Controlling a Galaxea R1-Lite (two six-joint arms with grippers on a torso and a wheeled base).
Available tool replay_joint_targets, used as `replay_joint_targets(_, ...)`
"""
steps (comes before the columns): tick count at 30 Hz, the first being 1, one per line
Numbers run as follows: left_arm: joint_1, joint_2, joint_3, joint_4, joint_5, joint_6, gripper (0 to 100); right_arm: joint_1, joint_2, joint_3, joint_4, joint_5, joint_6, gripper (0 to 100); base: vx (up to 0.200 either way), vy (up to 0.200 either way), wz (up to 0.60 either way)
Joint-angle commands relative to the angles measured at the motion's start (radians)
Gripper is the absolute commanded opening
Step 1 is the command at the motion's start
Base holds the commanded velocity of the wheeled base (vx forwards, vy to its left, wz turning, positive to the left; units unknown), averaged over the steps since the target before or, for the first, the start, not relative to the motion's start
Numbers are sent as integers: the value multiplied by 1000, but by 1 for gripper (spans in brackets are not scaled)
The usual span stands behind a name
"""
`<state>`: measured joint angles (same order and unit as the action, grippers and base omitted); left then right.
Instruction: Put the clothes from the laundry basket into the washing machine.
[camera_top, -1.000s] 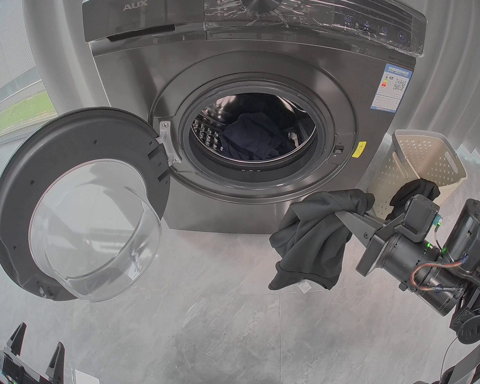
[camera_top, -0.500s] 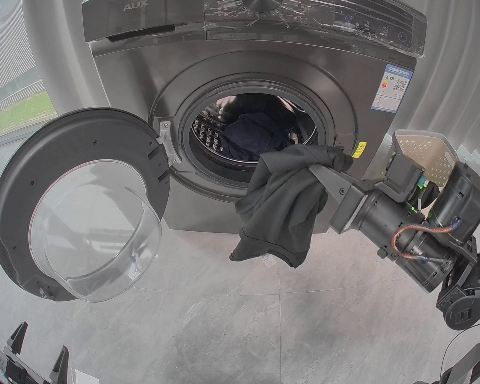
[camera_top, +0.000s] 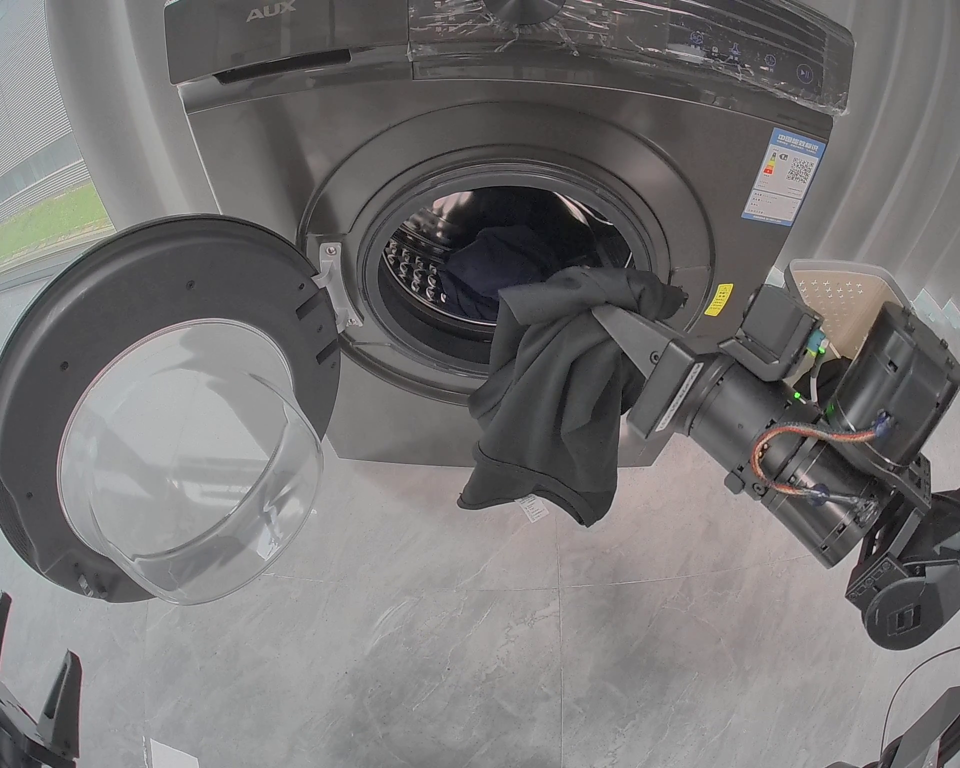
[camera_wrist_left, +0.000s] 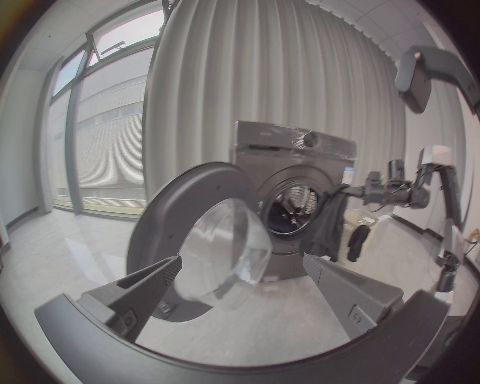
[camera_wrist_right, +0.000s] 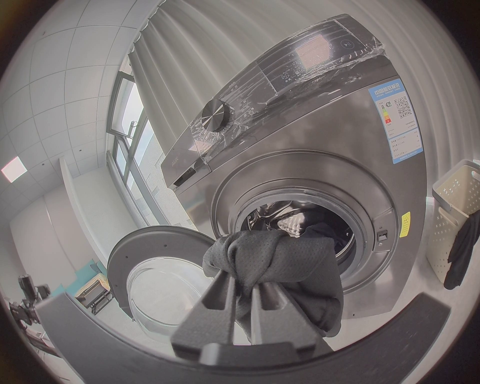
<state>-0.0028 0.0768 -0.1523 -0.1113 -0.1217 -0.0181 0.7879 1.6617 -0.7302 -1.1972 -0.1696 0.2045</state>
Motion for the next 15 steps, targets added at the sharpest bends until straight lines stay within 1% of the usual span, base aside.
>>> replay_joint_targets(1, -26, 388, -173, -42, -340, -26, 100, -1, 55, -84, -41, 4, 1, 0, 0, 0, 0)
replay_joint_targets(2, -29, 462, -182, -48, -381, -23, 100, -1, 58, -103, -35, 5, 0, 0, 0, 0, 0)
replay_joint_targets(3, -31, 485, -184, -50, -392, -20, 100, -1, 58, -107, -33, 5, 1, 0, 0, 0, 0)
replay_joint_targets(4, -40, 603, -197, -65, -441, 13, 100, -1, 59, -130, -28, 7, 0, 0, 0, 0, 0)
replay_joint_targets(5, -52, 679, -202, -93, -457, 44, 100, -1, 61, -141, -28, 7, 1, 0, 0, 0, 0)
replay_joint_targets(6, -72, 730, -202, -125, -463, 61, 100, -1, 62, -144, -28, 9, 1, 0, 0, 0, 0)
replay_joint_targets(9, -174, 860, -202, -246, -447, 60, 100, -7, 70, -141, -30, 9, 3, 0, 0, 0, 0)
replay_joint_targets(10, -180, 867, -202, -254, -446, 60, 100, -7, 72, -141, -30, 9, 3, 0, 0, 0, 0)
replay_joint_targets(11, -237, 945, -205, -331, -414, 50, 100, -15, 90, -143, -30, 10, 3, 0, 0, 0, 0)
replay_joint_targets(14, -293, 1060, -211, -424, -351, 46, 100, -32, 116, -155, -36, 9, 3, 0, 0, 0, 0)
replay_joint_targets(15, -313, 1095, -214, -452, -342, 46, 100, -33, 122, -161, -39, 7, 3, 0, 0, 0, 0)
